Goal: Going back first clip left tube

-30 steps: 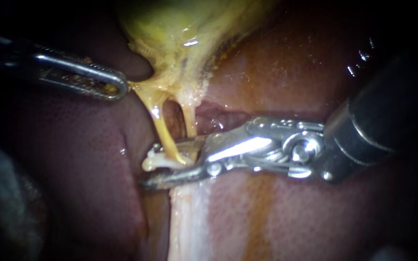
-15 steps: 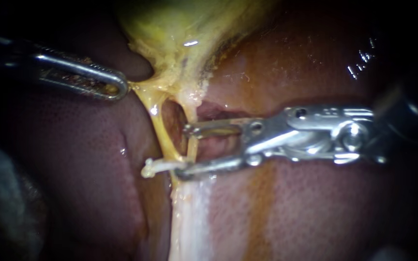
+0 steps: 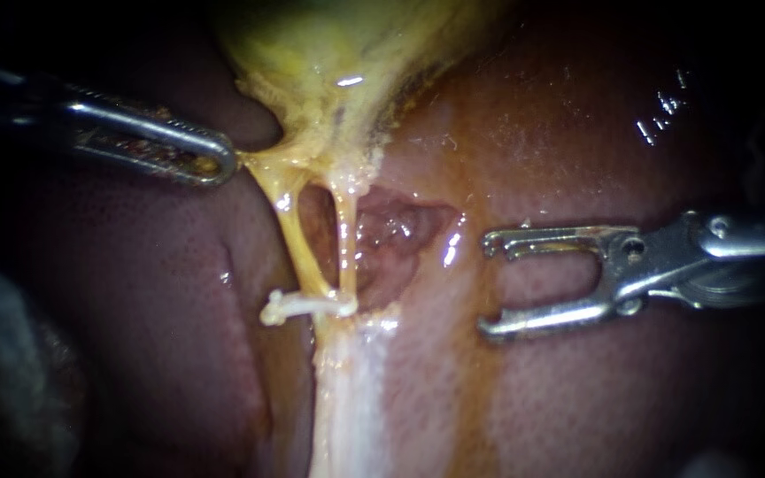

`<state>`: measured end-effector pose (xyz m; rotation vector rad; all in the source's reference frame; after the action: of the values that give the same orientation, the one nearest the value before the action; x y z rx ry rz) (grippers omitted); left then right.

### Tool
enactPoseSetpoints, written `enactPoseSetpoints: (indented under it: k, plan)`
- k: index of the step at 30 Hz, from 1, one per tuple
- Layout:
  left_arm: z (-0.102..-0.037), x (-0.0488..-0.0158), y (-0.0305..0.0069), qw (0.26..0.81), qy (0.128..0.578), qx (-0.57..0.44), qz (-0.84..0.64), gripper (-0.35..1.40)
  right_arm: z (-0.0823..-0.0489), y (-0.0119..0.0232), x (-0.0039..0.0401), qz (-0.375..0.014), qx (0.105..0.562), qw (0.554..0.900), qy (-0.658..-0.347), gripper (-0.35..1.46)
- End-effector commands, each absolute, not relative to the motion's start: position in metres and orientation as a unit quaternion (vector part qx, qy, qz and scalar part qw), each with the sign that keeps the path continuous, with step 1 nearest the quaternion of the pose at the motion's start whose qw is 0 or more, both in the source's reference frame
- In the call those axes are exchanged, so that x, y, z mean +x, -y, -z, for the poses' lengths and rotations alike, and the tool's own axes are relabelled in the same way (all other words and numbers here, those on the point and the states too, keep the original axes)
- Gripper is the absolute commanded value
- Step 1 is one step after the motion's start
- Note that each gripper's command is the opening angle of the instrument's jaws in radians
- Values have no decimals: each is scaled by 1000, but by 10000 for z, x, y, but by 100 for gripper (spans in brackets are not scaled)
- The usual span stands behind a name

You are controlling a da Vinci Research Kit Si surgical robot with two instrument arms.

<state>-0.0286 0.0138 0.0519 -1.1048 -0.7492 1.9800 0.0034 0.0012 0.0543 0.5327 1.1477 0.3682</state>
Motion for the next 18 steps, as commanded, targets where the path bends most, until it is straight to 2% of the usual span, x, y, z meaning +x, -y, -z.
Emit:
enactPoseSetpoints:
  k: [1, 12, 18]
  plan:
    - [-521, -288, -137, 368, 291, -430, -771, -35, -542, -12, 33, -169, 246, 791, -534, 50]
    - [-567, -327, -119, 354, 296, -433, -774, -35, -541, -13, 28, -169, 247, 791, -534, 50]
    - [-585, -334, -111, 357, 304, -430, -772, -35, -540, -13, 28, -166, 246, 791, -535, 50]
